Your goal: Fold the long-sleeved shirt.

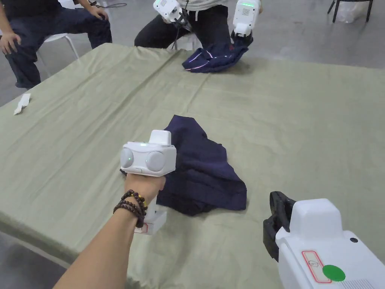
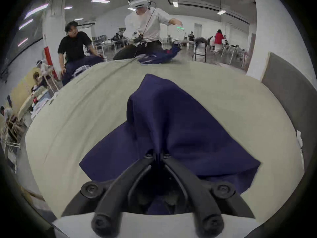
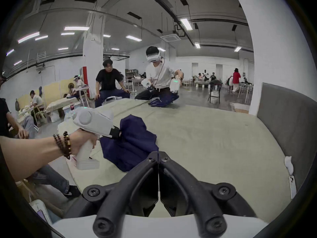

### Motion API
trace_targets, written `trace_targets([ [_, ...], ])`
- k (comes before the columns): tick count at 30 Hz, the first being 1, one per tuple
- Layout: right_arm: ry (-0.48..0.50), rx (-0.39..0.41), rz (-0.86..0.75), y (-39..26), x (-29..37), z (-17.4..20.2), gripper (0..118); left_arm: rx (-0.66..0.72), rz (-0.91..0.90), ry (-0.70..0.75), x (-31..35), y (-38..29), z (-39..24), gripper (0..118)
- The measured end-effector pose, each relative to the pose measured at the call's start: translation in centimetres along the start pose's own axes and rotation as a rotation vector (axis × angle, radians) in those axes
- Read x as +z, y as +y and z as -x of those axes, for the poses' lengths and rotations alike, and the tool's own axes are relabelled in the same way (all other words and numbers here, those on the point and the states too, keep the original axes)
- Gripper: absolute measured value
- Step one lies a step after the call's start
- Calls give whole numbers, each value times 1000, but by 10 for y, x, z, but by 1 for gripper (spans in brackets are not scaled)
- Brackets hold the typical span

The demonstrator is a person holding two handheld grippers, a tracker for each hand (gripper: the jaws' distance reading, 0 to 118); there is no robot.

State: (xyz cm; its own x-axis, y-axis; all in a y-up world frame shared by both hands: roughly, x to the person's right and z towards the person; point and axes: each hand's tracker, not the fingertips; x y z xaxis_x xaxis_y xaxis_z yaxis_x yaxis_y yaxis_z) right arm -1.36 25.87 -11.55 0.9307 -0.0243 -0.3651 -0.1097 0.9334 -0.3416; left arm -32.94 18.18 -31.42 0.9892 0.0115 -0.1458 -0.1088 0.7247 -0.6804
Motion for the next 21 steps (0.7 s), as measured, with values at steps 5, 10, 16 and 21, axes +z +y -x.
trace_targets([
  [5,-73,-42,-45,10,29,-32,0,14,-160,-189,67,32,-42,7],
  [10,-189,-128,-44,16,63,-80,0,-138,-255,-371,133,63,-164,7],
  [16,-388,-182,-59,11,112,-148,0,-267,-228,-704,155,21,-339,7],
  [21,-534,-228,-35,-3,147,-199,0,-372,-41,-840,122,-70,-474,7],
])
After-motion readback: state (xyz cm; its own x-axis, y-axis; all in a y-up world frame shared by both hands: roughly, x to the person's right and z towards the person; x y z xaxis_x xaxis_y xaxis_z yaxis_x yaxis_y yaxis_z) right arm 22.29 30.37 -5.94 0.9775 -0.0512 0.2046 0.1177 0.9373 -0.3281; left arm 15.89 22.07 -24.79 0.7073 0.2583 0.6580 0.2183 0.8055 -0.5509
